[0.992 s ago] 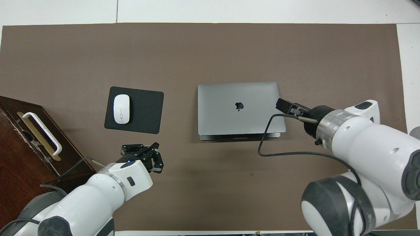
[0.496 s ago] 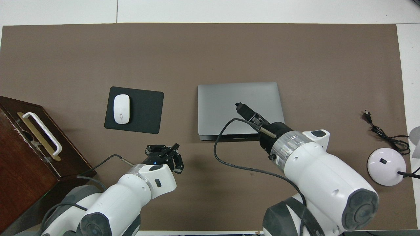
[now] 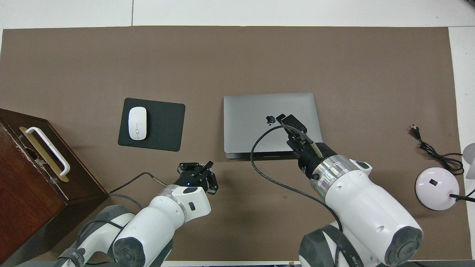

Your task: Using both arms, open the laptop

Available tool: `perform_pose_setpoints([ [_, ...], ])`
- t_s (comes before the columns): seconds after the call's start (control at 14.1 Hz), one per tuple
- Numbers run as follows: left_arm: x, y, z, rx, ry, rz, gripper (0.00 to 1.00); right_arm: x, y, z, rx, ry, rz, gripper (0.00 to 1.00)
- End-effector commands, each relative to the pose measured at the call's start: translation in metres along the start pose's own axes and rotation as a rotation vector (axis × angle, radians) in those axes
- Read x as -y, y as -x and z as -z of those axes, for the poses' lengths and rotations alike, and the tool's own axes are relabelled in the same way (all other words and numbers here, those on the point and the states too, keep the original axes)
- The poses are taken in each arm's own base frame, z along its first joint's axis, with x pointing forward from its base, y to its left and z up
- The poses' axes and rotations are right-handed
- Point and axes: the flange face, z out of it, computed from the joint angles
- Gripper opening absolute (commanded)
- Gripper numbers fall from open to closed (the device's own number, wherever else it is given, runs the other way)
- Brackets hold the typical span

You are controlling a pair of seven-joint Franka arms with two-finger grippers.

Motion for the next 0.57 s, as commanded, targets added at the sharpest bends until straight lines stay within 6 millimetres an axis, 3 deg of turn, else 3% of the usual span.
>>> perform_pose_setpoints([
  [0.0,-0.007,0.003,-0.007,-0.032,0.009,-0.004,0.00,-0.011,0.002,0.003,0.003,0.002,-0.073,0.94],
  [0.14,-0.010,0.005,-0.011,-0.052,0.011,-0.012,0.00,-0.017,0.018,-0.002,0.024,0.021,-0.140,0.94],
  [0.5,-0.027,0.021,-0.031,-0.074,0.030,-0.018,0.00,-0.030,0.027,-0.013,0.033,0.050,-0.195,0.94],
])
